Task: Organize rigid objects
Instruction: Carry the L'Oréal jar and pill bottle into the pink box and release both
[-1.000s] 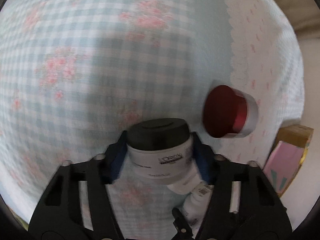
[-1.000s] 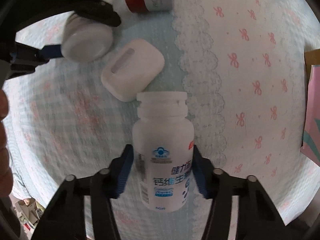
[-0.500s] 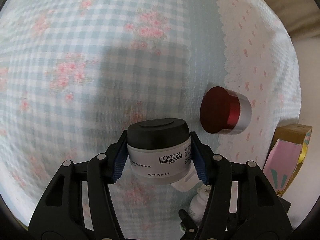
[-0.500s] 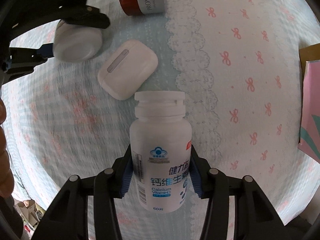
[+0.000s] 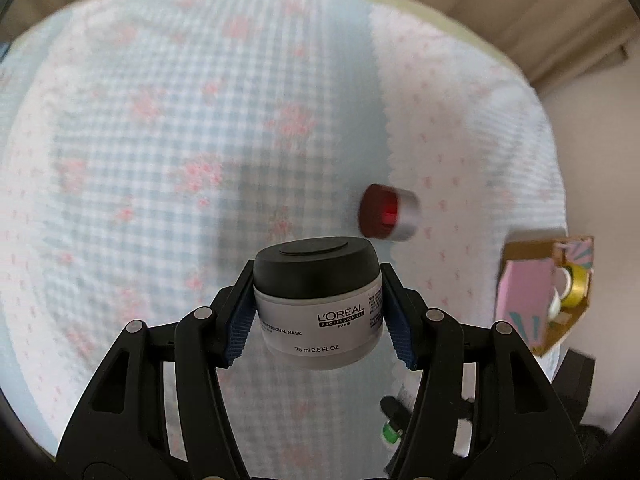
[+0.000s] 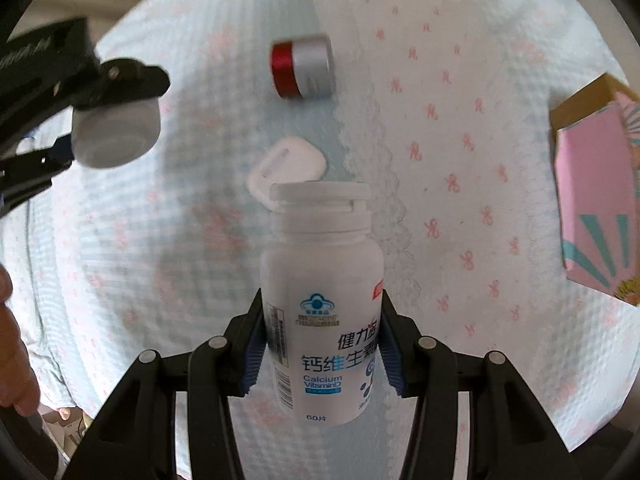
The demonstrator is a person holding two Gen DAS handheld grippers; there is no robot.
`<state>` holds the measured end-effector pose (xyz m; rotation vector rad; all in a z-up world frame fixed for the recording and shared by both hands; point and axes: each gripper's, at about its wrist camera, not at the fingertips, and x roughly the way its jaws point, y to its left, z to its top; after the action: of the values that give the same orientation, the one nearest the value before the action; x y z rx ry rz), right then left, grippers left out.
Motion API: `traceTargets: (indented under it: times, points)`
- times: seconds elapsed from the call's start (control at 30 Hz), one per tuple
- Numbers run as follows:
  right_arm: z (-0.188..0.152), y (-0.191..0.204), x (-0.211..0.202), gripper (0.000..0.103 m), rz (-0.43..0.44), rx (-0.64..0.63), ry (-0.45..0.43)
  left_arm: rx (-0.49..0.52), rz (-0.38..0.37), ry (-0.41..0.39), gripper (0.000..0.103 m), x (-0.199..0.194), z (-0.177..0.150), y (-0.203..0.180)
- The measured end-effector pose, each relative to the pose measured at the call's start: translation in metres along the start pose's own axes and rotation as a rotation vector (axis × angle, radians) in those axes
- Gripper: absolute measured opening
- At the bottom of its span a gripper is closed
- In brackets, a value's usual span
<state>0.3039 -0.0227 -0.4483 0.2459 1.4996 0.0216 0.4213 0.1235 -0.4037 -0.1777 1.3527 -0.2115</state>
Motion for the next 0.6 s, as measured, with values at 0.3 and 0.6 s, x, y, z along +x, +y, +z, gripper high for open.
traceTargets:
  times: [0.3, 0.6]
  points:
    - [-0.028, 0.006, -0.097, 0.046, 0.054, -0.002, -0.125, 0.078, -0.053, -0.095, 0.054, -0.095, -0.043, -0.021]
    - [-0.064, -0.020, -0.182, 0.046, 0.125, 0.050, -0.218, 0.162, -0.109, -0.157, 0.054, -0.163, -0.087, -0.066]
